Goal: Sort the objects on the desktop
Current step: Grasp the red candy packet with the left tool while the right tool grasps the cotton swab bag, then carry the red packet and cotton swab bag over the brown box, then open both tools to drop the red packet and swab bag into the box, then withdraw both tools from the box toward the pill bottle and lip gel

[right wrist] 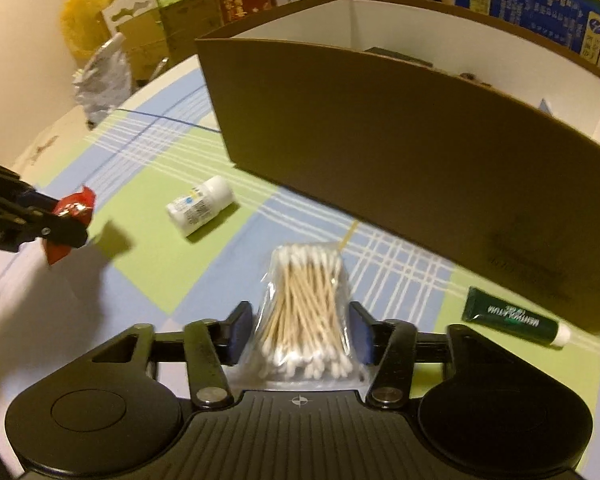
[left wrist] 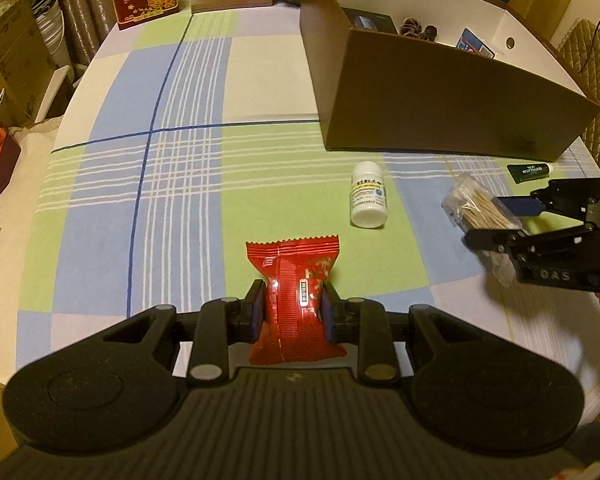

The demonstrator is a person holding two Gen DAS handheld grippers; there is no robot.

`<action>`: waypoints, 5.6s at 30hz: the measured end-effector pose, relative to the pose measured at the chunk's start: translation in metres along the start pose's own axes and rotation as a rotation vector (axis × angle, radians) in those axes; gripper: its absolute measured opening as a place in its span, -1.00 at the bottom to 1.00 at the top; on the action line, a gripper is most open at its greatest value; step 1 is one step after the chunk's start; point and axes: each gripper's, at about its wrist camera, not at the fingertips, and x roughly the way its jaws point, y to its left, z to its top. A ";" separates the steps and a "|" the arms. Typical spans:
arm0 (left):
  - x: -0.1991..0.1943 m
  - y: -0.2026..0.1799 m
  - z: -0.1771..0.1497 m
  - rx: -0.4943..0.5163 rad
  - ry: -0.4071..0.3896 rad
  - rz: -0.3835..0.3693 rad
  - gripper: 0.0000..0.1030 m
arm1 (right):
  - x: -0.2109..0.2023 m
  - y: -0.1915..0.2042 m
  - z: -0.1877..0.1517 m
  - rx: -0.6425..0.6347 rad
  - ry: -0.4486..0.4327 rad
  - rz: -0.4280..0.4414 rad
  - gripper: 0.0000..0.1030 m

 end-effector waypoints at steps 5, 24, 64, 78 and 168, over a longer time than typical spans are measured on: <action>-0.001 -0.002 0.002 0.013 -0.002 -0.006 -0.54 | 0.001 0.000 0.002 0.015 0.003 -0.027 -0.42; -0.026 -0.022 0.012 0.051 -0.067 -0.062 -0.55 | -0.053 0.002 -0.028 0.147 0.108 0.045 -0.52; 0.023 -0.106 0.207 0.363 -0.119 -0.179 -0.54 | -0.083 -0.131 0.128 0.112 -0.081 -0.046 -0.52; 0.081 -0.119 0.209 0.434 0.041 -0.209 -0.54 | -0.036 -0.136 0.127 0.081 0.045 -0.011 -0.52; -0.089 -0.095 0.108 0.231 -0.256 -0.035 0.71 | -0.179 -0.058 0.051 0.134 -0.238 -0.102 0.96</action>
